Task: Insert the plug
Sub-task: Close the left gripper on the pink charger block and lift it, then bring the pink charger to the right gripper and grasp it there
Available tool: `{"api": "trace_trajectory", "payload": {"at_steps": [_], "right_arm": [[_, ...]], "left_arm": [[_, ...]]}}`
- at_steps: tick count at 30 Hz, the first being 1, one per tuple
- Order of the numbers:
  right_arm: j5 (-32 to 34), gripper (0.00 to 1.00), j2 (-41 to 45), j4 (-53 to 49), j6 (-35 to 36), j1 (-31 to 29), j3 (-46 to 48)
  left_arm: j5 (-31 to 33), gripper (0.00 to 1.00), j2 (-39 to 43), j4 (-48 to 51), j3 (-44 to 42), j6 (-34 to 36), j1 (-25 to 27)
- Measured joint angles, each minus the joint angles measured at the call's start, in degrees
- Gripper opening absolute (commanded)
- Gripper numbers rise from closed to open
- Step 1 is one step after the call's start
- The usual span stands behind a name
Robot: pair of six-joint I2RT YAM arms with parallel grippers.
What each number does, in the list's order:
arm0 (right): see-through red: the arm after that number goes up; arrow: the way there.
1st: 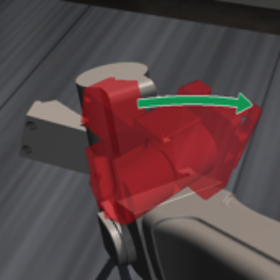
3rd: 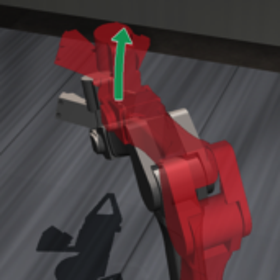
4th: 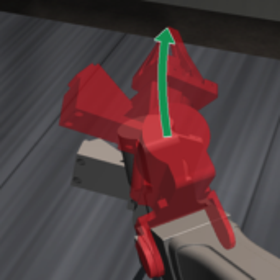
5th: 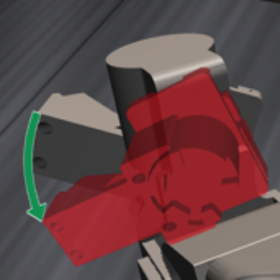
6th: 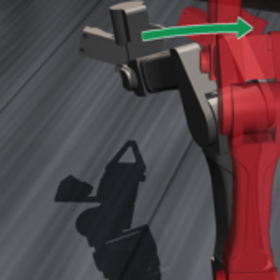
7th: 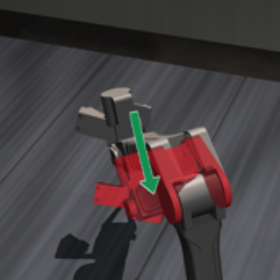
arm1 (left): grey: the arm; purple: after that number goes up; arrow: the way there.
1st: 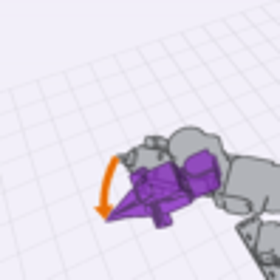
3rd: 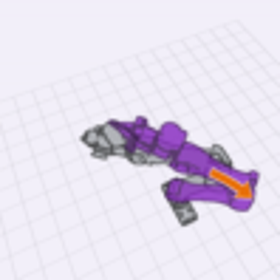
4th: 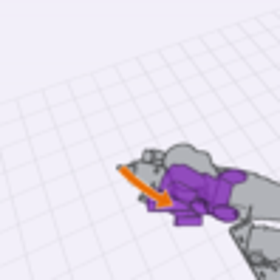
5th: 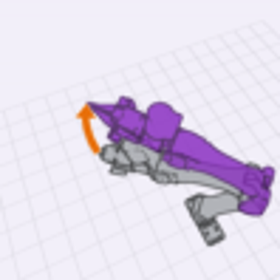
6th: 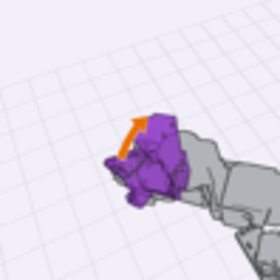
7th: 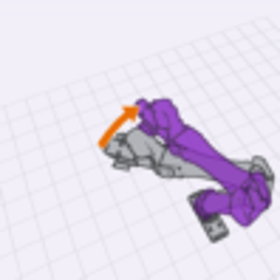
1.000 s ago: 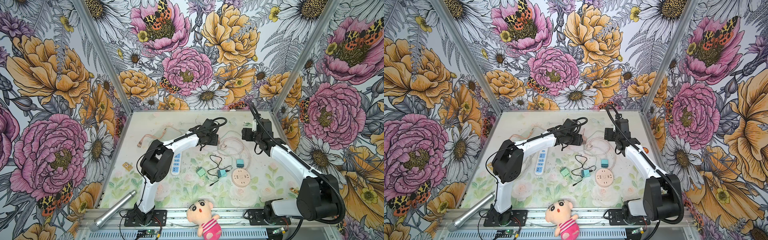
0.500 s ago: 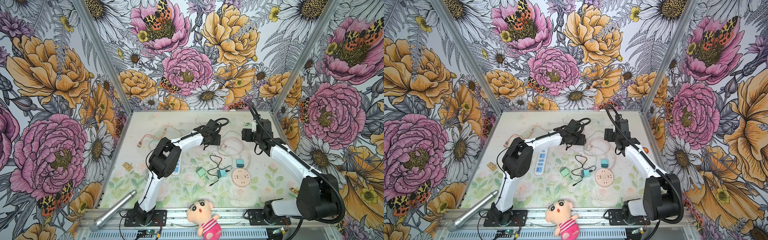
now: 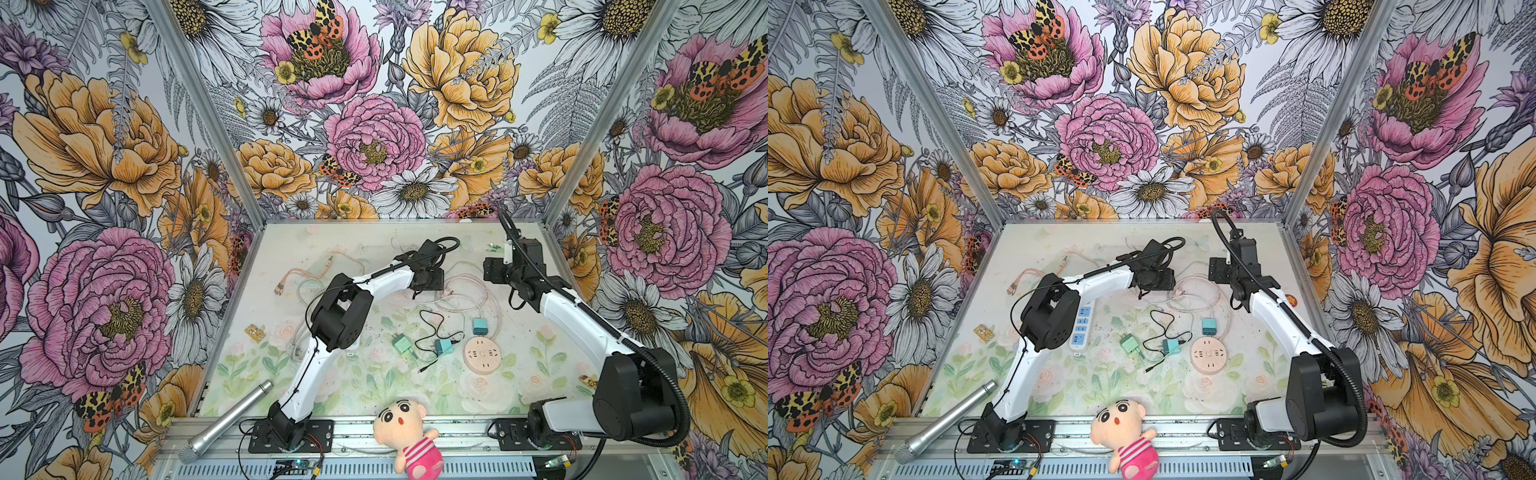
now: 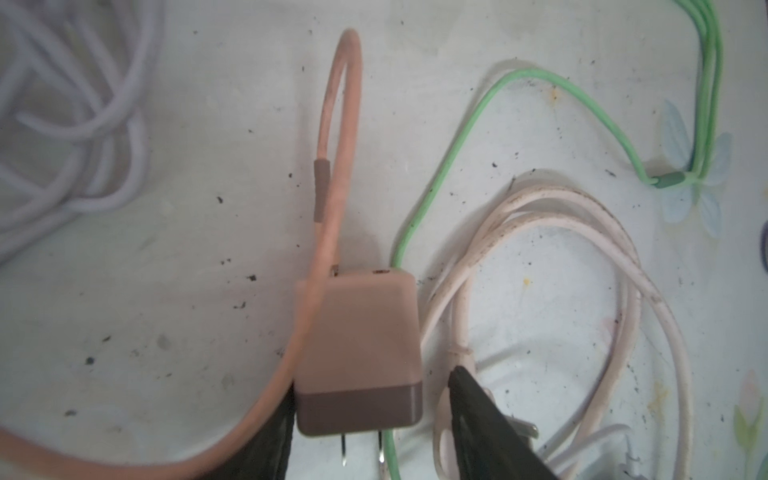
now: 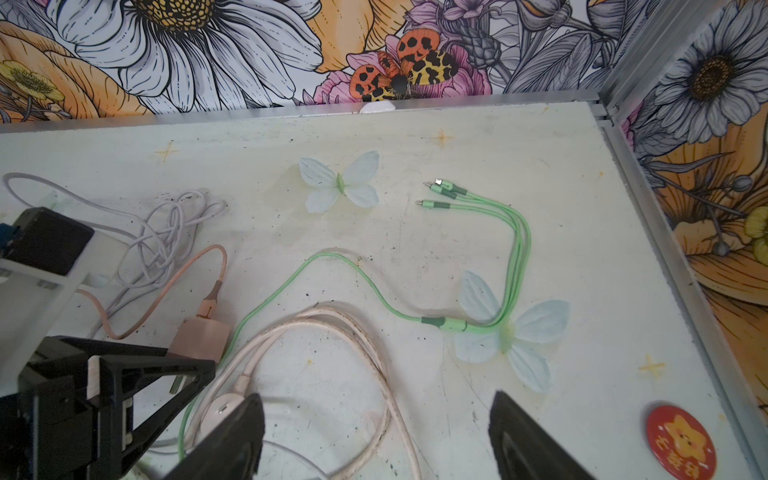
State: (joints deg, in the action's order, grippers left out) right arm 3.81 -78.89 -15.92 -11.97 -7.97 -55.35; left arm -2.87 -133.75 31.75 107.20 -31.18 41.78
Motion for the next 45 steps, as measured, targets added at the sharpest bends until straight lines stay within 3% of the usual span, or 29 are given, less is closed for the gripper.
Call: {"api": "trace_trajectory", "payload": {"at_steps": [8, 16, 21, 26, 32, 37, 45], "right_arm": [[-0.17, 0.85, -0.46, -0.11, 0.0, 0.0, 0.0], [-0.39, 0.86, -1.51, -0.15, -0.07, 0.0, 0.0], [-0.63, 0.85, -1.51, -0.15, -0.46, 0.0, 0.0], [-1.66, 0.84, -1.51, -0.13, -0.98, 0.0, -0.15], [-4.37, 0.82, -1.51, -0.13, -2.73, 0.0, -1.53], [-7.56, 0.8, -2.45, -0.11, -5.38, 0.0, -2.14], [-17.73, 0.75, -6.45, -0.59, -10.1, -1.07, -4.98]], "left_arm": [[0.24, 0.54, -2.4, 4.15, 3.69, 0.24, 0.0], [0.72, 0.34, -2.97, 4.98, 4.59, 1.55, 0.11], [1.33, 0.31, -2.95, 4.98, 4.57, 1.81, 0.11], [1.29, 0.31, -1.88, 5.97, 3.98, 6.6, -0.26], [-0.96, 0.31, 7.52, 7.45, -0.68, 15.3, -2.8], [-2.69, 0.31, 20.68, 7.13, -7.28, 22.53, -6.8], [-1.57, 0.29, 34.53, 6.38, -21.42, 26.77, -12.07]]}}
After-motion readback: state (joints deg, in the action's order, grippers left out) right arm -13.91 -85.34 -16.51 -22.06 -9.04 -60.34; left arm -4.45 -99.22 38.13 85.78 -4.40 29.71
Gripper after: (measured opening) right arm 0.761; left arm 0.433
